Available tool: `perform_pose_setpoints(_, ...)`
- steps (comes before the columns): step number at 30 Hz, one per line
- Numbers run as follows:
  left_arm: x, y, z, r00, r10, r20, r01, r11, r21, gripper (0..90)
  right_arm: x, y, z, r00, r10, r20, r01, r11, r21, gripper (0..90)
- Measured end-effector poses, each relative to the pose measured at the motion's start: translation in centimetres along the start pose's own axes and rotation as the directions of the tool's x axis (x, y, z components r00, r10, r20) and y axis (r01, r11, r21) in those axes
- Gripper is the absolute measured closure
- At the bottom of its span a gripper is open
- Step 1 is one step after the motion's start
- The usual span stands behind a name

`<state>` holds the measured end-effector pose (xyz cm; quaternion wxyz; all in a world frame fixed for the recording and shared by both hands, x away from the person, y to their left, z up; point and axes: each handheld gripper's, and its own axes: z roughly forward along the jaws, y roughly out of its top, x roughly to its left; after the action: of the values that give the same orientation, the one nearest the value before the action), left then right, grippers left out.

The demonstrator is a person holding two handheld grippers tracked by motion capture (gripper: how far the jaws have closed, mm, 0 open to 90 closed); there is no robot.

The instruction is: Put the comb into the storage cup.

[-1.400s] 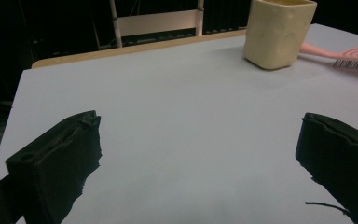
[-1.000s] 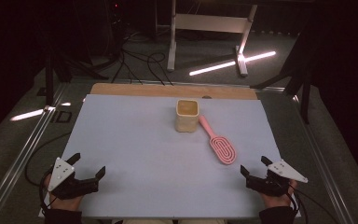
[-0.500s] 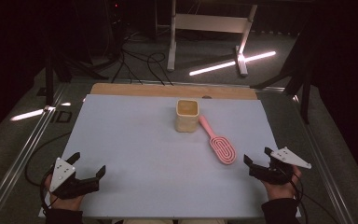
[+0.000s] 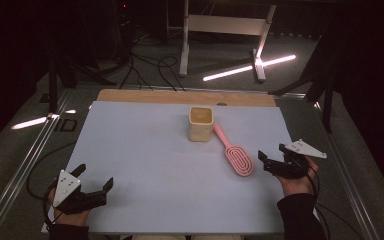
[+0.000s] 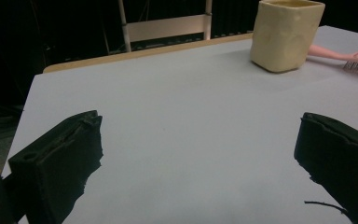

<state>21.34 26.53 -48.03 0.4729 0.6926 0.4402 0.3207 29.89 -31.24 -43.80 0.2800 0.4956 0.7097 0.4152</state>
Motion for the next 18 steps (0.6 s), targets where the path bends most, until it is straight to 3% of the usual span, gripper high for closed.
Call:
perform_pose_setpoints(7, -0.1, 0.0, 0.1, 1.0, 0.006, 0.002, -0.006, 1.0, 0.002, 1.2, -0.6, 0.8, 1.6, 0.9987, 0.05, 0.001, -0.05, 0.998, 0.044, 24.9)
perform_pose_setpoints(11, -0.2, 0.0, 0.1, 1.0, 0.008, 0.002, -0.008, 1.0, 0.002, 1.2, -1.4, 0.6, 3.0, 0.9958, 0.091, 0.012, -0.092, 0.993, 0.072, 37.5)
perform_pose_setpoints(14, -0.2, 0.0, 0.1, 1.0, 0.01, 0.003, -0.01, 1.0, 0.003, 1.2, -1.3, 0.5, 3.5, 0.9965, 0.081, 0.022, -0.082, 0.993, 0.086, 40.5)
perform_pose_setpoints(15, -0.2, 0.0, 0.1, 0.9999, 0.01, 0.004, -0.01, 1.0, 0.001, 1.2, -1.2, 0.4, 4.0, 0.9981, 0.057, 0.022, -0.059, 0.993, 0.107, 48.4)
perform_pose_setpoints(18, -0.2, 0.0, 0.1, 0.9999, 0.011, 0.005, -0.011, 0.9999, 0.002, 1.2, -0.9, 0.3, 4.4, 0.9994, 0.027, 0.021, -0.029, 0.992, 0.125, 53.8)
